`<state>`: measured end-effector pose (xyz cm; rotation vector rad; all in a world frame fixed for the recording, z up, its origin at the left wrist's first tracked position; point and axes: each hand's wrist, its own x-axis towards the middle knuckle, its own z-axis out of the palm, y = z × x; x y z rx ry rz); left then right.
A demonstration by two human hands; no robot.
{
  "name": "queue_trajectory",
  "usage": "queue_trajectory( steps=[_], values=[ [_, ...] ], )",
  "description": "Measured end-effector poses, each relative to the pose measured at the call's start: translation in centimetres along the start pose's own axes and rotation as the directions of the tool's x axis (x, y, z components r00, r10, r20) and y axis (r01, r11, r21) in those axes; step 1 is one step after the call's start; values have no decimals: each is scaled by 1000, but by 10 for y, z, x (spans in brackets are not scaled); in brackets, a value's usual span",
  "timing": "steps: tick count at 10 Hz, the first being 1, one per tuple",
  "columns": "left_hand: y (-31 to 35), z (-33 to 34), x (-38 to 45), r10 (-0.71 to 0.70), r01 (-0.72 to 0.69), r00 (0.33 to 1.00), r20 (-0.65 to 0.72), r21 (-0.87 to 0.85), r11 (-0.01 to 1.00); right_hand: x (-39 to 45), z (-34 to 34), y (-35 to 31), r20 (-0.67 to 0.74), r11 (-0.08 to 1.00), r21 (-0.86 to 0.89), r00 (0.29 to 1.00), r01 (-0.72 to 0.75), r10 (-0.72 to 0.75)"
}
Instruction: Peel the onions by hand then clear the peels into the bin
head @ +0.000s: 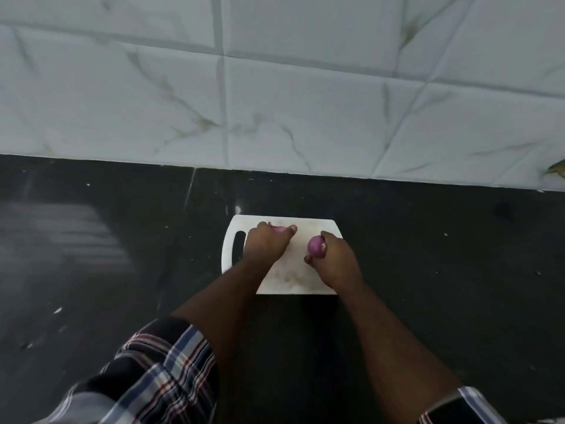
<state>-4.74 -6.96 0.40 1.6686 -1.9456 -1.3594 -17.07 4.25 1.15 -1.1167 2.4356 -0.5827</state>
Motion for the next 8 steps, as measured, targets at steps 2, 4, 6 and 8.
queue_trajectory(
  steps=[2,4,6,8],
  values=[
    [-10,-1,-5,95,-94,996,4,-11,995,6,5,-3,-19,994,70,997,82,-81],
    [-24,3,-20,154,-160,977,150,29,987,1,7,3,84,997,60,995,54,-59],
    [-27,10,-24,154,-166,979,131,84,983,-2,-2,9,160,994,98,985,50,-65],
    [-23,13,-40,88,-90,996,24,119,989,-8,-13,24,117,985,157,990,64,-83]
  ],
)
